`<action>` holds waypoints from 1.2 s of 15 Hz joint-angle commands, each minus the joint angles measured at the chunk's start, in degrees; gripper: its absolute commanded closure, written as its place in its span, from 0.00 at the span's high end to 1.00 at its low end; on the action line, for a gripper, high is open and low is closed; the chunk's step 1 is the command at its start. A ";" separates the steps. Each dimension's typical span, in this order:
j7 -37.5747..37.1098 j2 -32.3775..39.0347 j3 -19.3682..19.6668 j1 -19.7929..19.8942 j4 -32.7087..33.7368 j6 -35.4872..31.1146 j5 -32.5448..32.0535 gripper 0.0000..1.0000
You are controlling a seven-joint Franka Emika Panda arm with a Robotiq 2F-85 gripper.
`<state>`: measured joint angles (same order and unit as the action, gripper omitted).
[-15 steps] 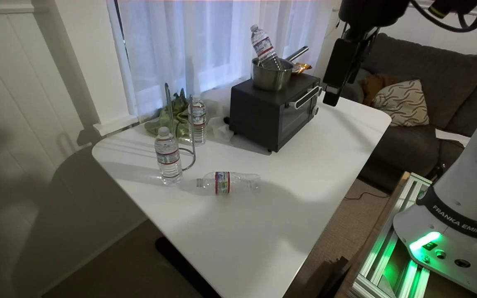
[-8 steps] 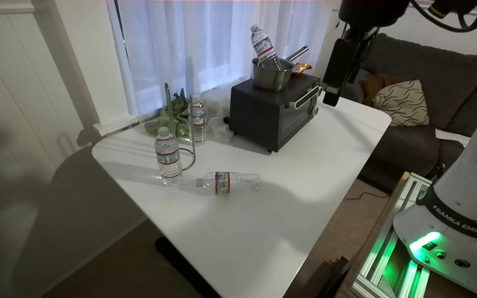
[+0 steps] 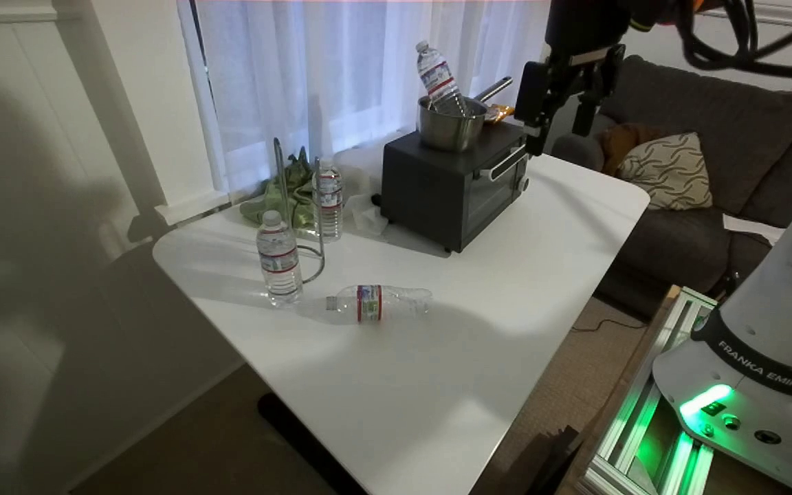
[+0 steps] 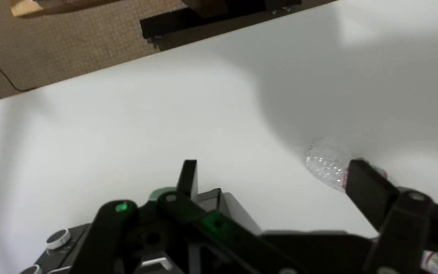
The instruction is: Open the microwave door
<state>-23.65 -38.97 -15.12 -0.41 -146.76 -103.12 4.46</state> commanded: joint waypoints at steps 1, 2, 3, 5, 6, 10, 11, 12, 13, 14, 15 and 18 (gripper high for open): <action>-4.95 6.51 3.11 4.72 1.78 -0.94 -1.28 1.00; -6.49 7.79 3.84 6.03 1.87 -1.48 -1.36 1.00; -7.91 9.18 4.67 7.19 2.09 -1.84 -1.26 1.00; -11.07 11.67 6.30 9.41 2.75 -2.84 -1.31 1.00; -12.70 12.55 7.04 10.44 2.90 -3.59 -1.67 1.00; -17.26 15.72 10.02 12.65 4.51 -4.67 -3.40 1.00; -18.71 16.37 10.65 13.07 4.65 -6.11 -3.83 1.00; -20.77 17.12 10.91 13.59 4.65 -7.85 -5.11 1.00; -23.47 17.63 11.31 14.42 4.48 -10.64 -6.34 1.00; -24.92 18.24 12.00 14.58 4.47 -13.89 -6.51 1.00; -21.38 16.74 12.61 12.64 3.75 -10.34 -5.28 1.00; -23.20 18.07 13.42 13.18 3.84 -13.47 -5.64 1.00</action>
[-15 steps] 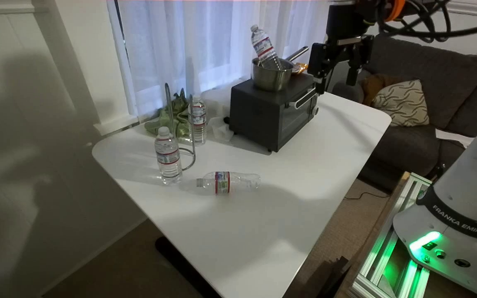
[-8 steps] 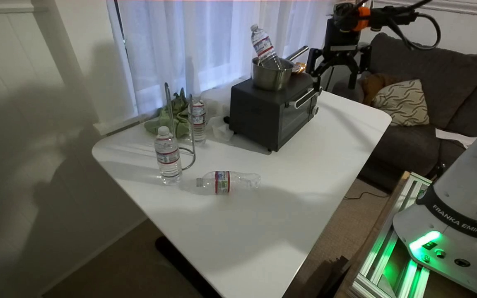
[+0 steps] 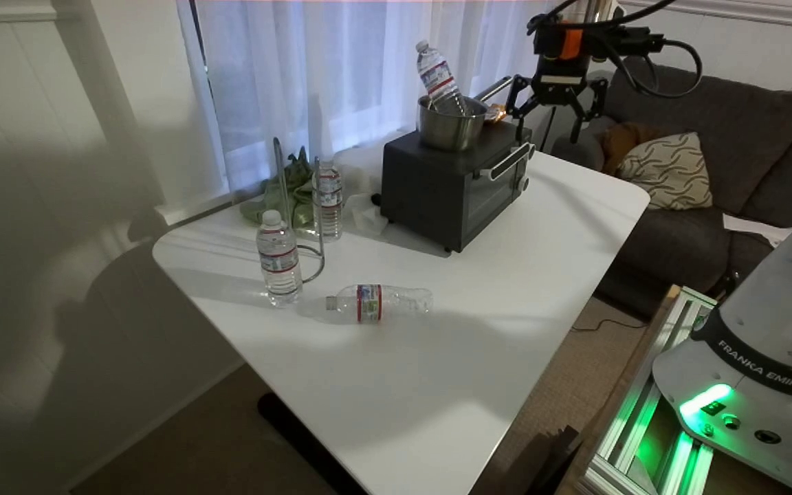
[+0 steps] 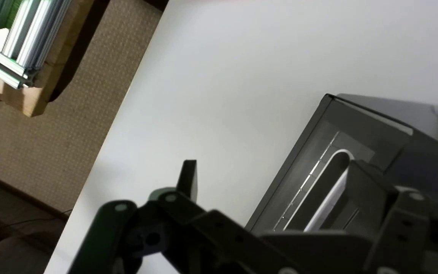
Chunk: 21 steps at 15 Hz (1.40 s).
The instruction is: Open the microwave door
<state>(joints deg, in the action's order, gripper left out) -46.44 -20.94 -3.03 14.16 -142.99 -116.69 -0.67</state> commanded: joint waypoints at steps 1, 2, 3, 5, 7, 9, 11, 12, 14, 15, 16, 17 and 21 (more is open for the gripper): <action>-0.70 0.09 1.33 -1.39 0.08 0.00 -0.53 1.00; -0.85 0.09 1.33 -1.39 0.11 -0.01 -0.53 1.00; -0.91 0.09 1.33 -1.39 0.15 -0.01 -0.53 1.00; -0.99 0.10 1.33 -1.40 0.20 -0.01 -0.53 1.00; -1.00 1.97 2.55 -1.17 0.50 -3.10 1.03 1.00; -1.51 4.71 4.12 -0.42 1.10 -5.30 1.71 1.00; -1.55 7.39 5.95 -0.22 1.23 -7.99 2.72 1.00; -1.39 8.74 6.77 -0.28 1.36 -9.25 3.19 1.00; -0.61 11.21 8.42 -0.70 1.67 -11.31 5.43 1.00; -0.07 12.32 9.16 -0.80 1.89 -12.27 6.75 1.00; 0.18 13.44 9.70 -0.84 2.22 -13.15 7.85 1.00; 0.55 14.38 10.21 -0.89 2.60 -13.68 9.10 1.00; 2.15 17.08 11.89 -0.83 4.48 -14.09 12.81 1.00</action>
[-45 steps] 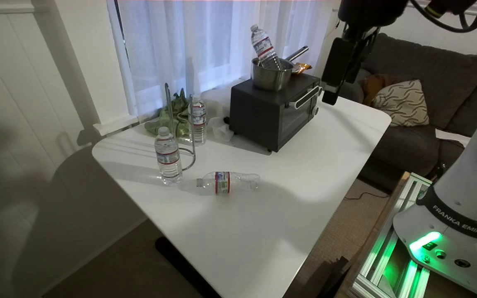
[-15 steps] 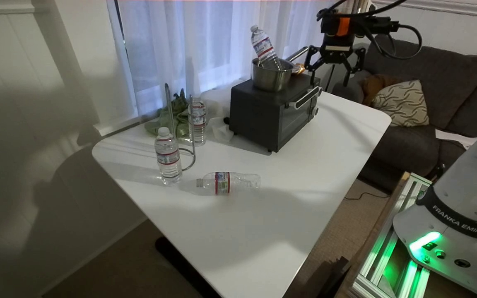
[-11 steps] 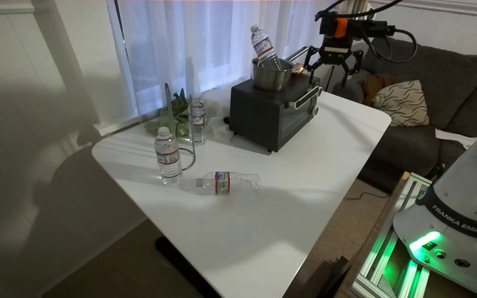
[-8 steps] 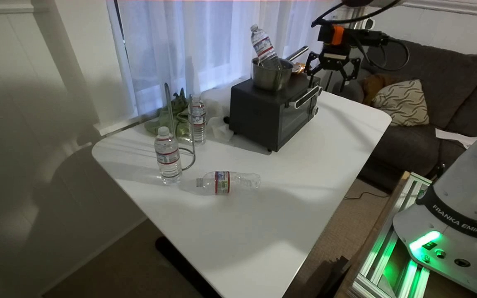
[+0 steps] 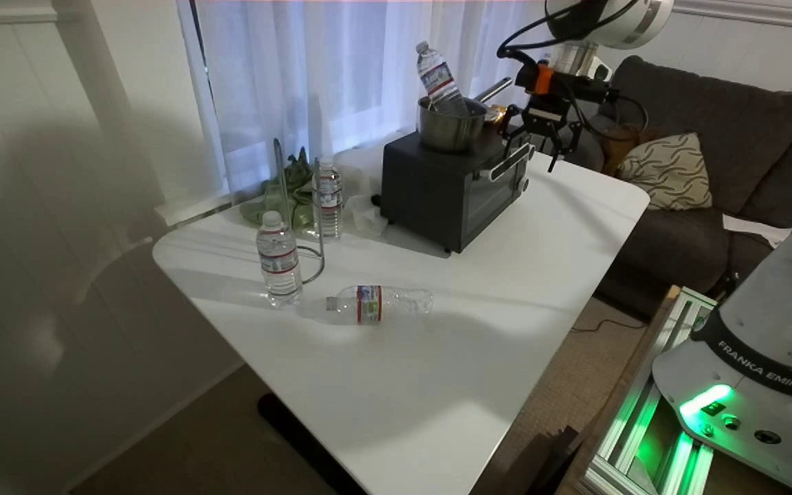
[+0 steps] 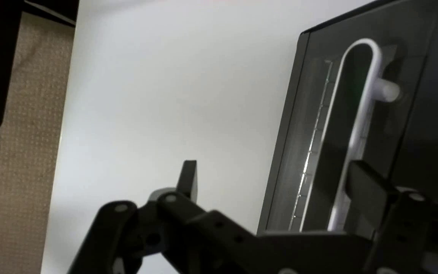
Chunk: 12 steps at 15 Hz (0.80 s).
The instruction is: Open the microwave door
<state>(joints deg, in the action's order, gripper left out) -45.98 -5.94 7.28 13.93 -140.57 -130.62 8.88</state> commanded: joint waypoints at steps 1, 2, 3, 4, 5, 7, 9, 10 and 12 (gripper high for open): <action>1.96 2.61 1.90 -0.54 2.61 -0.12 3.67 1.00; 2.36 3.00 2.23 -0.52 3.05 0.00 4.36 1.00; 2.49 3.54 2.48 -0.49 3.40 0.01 4.58 1.00; 2.64 4.02 2.72 -0.48 3.76 0.32 4.64 1.00; 2.67 4.51 2.91 -0.49 4.03 0.37 4.52 1.00; 2.38 5.12 3.25 -0.42 4.32 1.27 3.53 1.00; 2.15 5.45 3.68 -0.26 4.74 3.02 3.11 1.00; 1.91 5.45 3.90 -0.15 5.03 4.05 2.79 1.00; 1.75 5.15 4.39 0.07 5.33 5.72 2.42 1.00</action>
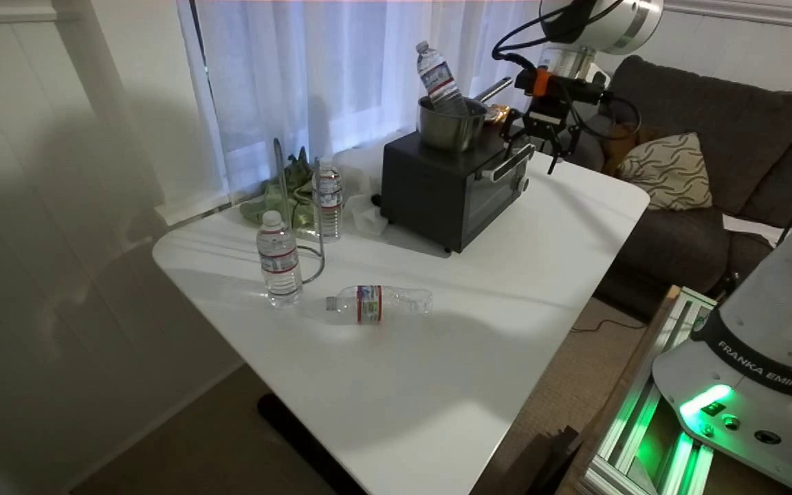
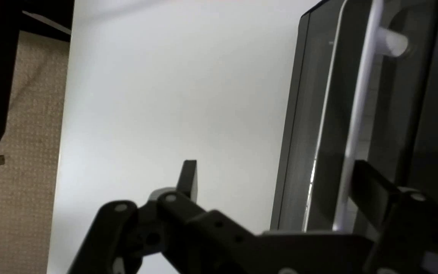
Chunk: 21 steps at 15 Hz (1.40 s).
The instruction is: Open the microwave door
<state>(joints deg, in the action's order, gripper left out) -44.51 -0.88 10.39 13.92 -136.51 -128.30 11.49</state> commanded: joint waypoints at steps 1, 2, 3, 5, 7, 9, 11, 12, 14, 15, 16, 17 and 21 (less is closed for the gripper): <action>0.45 -0.09 1.59 0.22 1.43 4.69 -0.51 1.00; 0.41 -0.22 1.91 0.37 1.38 5.39 -0.95 1.00; 0.79 -0.23 2.37 0.61 1.33 6.42 -1.34 1.00; 1.98 0.40 3.35 1.06 1.37 7.91 -1.01 1.00; 3.04 1.04 4.37 1.48 0.95 8.98 -1.02 1.00; 4.11 1.65 5.21 1.82 0.53 9.76 -1.10 1.00; 4.96 2.28 5.94 2.14 0.04 10.16 -1.17 1.00; 5.65 2.66 6.29 2.33 -0.21 10.41 -0.98 1.00; 6.71 3.62 6.92 2.72 -0.48 11.02 -0.90 1.00; 7.33 3.83 7.28 2.95 -0.57 11.57 -0.81 1.00; 7.69 4.02 7.59 3.16 -0.74 11.72 -0.72 1.00; 8.10 4.20 7.84 3.33 -0.76 12.01 -0.61 1.00; 12.09 5.25 9.49 4.73 -1.33 13.83 -0.27 1.00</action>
<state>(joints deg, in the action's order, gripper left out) -36.46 3.04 18.61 16.92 -137.07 -115.76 11.14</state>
